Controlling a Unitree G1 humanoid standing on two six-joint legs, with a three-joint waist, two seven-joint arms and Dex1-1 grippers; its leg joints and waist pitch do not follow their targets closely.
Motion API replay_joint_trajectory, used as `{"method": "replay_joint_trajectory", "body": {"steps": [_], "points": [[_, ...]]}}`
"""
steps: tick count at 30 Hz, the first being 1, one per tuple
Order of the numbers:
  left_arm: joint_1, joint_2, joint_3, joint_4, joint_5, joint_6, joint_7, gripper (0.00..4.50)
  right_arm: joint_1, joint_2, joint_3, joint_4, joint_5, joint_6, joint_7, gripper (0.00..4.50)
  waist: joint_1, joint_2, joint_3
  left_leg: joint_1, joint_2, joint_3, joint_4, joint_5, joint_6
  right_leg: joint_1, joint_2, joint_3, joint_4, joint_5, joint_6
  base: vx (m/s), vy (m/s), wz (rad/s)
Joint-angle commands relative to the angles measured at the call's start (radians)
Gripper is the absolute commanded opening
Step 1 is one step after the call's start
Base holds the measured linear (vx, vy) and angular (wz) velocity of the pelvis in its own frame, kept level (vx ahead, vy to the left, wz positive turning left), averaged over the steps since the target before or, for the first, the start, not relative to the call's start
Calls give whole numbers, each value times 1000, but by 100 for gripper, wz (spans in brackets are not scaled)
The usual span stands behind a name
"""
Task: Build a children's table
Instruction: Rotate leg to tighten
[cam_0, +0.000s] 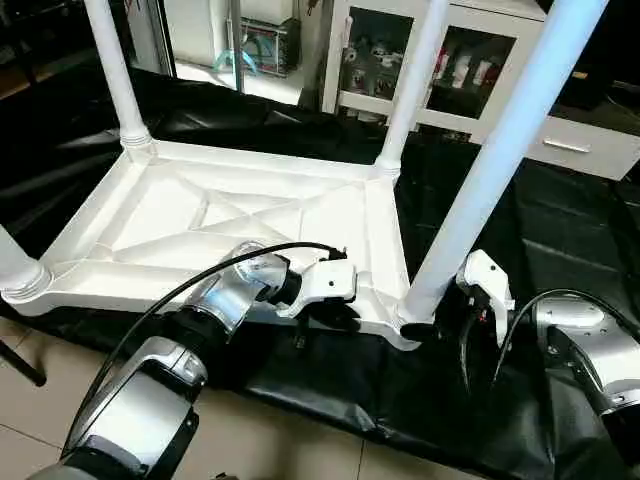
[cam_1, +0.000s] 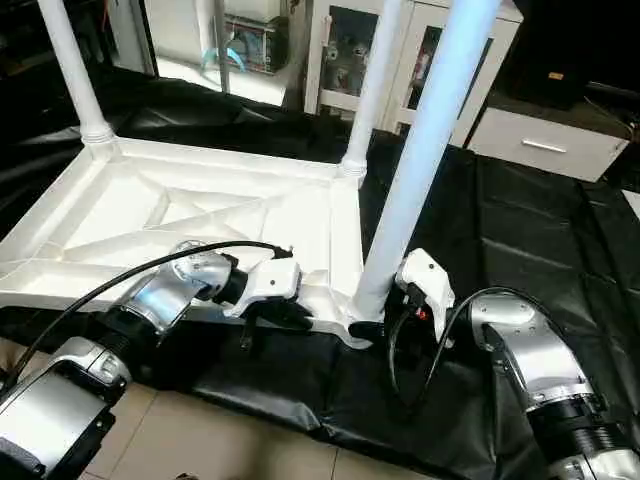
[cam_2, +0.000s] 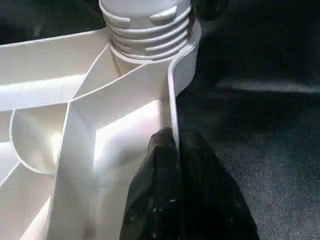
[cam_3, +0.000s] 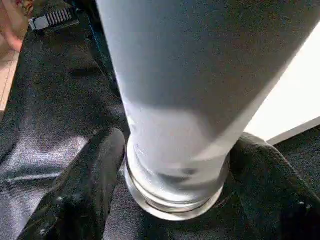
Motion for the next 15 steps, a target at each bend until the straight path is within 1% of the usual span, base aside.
{"method": "replay_joint_trajectory", "body": {"steps": [1, 2, 5, 10, 12, 13, 14, 15], "points": [[23, 6, -44, 20, 43, -4, -18, 0, -14, 6, 0, 9, 9, -19, 27, 305, -3, 0, -56, 14, 30, -13, -78, -255, 35, 44, -48, 28, -66, -232, -229, 0, 0, 0], [23, 8, -44, 20, 43, -3, -20, 0, -13, 9, 0, 14, 7, -24, 30, 296, -4, -3, -56, 14, 30, -12, -77, -261, 33, 43, -48, 28, -67, -236, -230, 0, 0, 0], [24, 12, -45, 18, 43, -2, -26, 0, -8, 13, 5, 15, 8, -27, 36, 273, -3, -2, -56, 14, 29, -13, -78, -261, 33, 44, -48, 28, -67, -236, -228, 0, 0, 0], [24, 17, -46, 18, 42, 3, -31, 0, -3, 24, 9, 23, 4, -29, 30, 269, -4, 0, -55, 14, 30, -13, -79, -271, 29, 43, -48, 28, -68, -247, -226, 0, 0, 0], [25, 17, -45, 17, 42, 6, -30, 0, -1, 27, 7, 23, 6, -26, 27, 269, -4, -1, -55, 14, 30, -14, -80, -282, 27, 43, -49, 28, -70, -266, -221, 0, 0, 0], [24, 8, -35, 21, 34, 19, -18, 0, -4, 47, -2, 34, -1, -13, -20, 268, -7, 3, -54, 14, 29, -13, -81, -285, 23, 42, -47, 28, -72, -268, -219, 0, 0, 0], [23, 2, -30, 25, 31, 26, -8, 0, -8, 58, -2, 43, -16, -6, -55, 268, -8, 2, -54, 13, 28, -14, -82, -291, 20, 42, -48, 28, -72, -278, -217, 0, 0, 0], [20, -9, -21, 31, 25, 37, 7, 0, -14, 74, -3, 59, -40, 6, -113, 267, -12, 4, -50, 12, 26, -14, -84, -304, 11, 40, -46, 27, -76, -307, -209, 0, 0, 0]]}}
